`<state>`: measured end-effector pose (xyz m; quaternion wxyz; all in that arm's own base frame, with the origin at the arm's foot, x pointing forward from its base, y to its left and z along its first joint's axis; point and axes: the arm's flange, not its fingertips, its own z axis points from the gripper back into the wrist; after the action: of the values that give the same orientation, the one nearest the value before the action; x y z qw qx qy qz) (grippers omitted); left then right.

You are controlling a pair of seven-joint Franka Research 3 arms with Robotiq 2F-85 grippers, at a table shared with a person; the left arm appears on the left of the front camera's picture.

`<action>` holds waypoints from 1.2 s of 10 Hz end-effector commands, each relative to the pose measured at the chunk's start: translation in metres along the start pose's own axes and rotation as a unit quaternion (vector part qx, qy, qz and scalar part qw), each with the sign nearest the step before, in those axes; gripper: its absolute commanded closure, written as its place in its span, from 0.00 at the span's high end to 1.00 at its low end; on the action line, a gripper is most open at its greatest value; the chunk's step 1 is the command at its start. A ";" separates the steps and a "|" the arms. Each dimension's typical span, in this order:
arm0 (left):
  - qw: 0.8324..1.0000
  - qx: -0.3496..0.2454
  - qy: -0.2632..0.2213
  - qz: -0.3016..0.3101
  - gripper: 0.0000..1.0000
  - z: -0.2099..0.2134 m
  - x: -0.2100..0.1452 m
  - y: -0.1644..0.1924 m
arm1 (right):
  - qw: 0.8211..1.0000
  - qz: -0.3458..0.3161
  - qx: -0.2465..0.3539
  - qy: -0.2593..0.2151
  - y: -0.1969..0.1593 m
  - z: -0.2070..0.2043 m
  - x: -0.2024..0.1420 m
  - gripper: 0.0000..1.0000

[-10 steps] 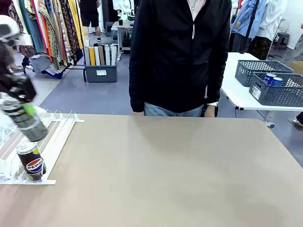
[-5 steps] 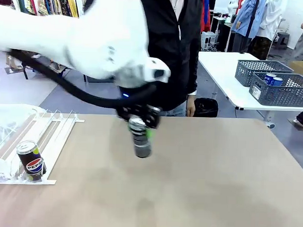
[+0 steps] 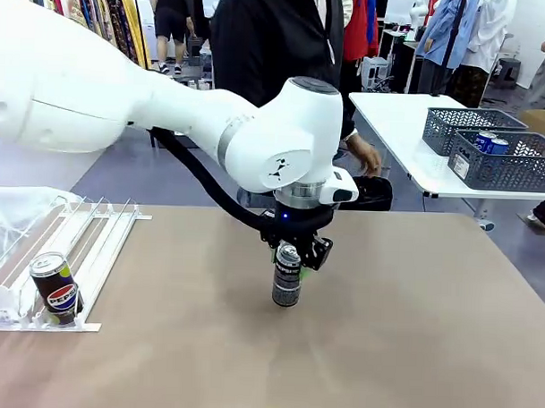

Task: Retrieve and store the cans from the dispenser.
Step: Pick up one can from the Automatic Can Dispenser and place it in the middle of the table.

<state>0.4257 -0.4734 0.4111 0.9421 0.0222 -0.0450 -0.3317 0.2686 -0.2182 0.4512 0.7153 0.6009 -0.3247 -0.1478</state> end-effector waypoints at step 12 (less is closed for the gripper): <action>0.997 -0.029 -0.022 0.071 1.00 0.048 -0.003 0.027 | 1.000 0.003 0.007 -0.006 0.002 -0.001 0.001 1.00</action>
<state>0.4462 -0.4676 0.4416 0.9582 0.0019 -0.0455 -0.2826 0.2687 -0.2182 0.4512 0.7153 0.6009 -0.3247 -0.1478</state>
